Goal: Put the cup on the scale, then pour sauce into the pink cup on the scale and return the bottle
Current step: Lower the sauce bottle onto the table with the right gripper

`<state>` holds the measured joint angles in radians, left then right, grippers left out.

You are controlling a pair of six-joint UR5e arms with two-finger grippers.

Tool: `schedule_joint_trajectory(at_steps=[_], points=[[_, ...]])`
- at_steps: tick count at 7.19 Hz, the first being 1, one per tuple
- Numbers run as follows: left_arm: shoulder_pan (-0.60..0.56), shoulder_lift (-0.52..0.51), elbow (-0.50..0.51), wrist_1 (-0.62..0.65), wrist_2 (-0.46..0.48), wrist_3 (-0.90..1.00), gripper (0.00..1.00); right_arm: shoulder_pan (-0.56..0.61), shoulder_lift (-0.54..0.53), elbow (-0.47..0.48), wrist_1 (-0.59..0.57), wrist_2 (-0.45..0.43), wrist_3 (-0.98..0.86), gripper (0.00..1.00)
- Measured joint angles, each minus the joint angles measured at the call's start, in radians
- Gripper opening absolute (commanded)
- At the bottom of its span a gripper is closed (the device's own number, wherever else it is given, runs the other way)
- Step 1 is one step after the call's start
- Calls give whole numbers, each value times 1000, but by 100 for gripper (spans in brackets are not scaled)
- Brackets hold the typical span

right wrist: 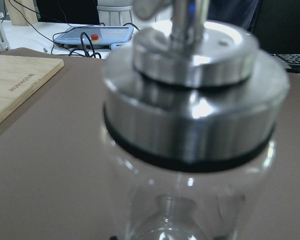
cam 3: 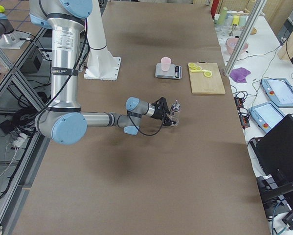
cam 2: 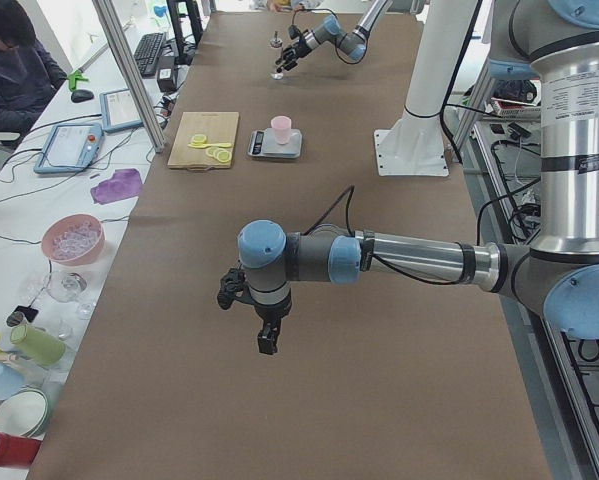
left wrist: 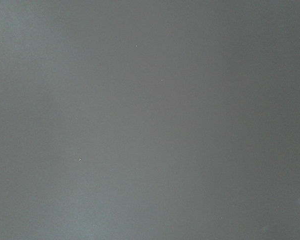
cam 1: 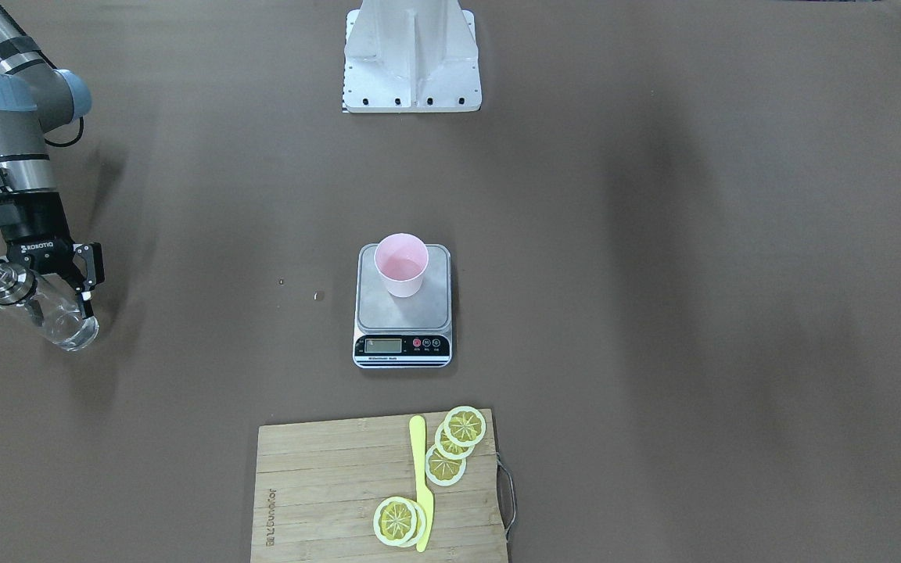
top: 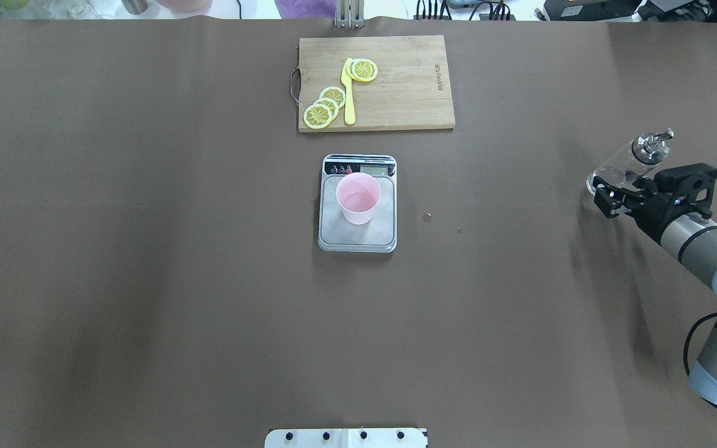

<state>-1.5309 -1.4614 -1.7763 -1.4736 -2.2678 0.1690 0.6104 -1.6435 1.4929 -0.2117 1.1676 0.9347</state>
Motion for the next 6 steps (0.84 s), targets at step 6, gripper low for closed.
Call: schedule_joint_trajectory(at_steps=[6], points=[[0,3,-3,-1,-1,3,99,-17,1,-11,16,-12,29,0]])
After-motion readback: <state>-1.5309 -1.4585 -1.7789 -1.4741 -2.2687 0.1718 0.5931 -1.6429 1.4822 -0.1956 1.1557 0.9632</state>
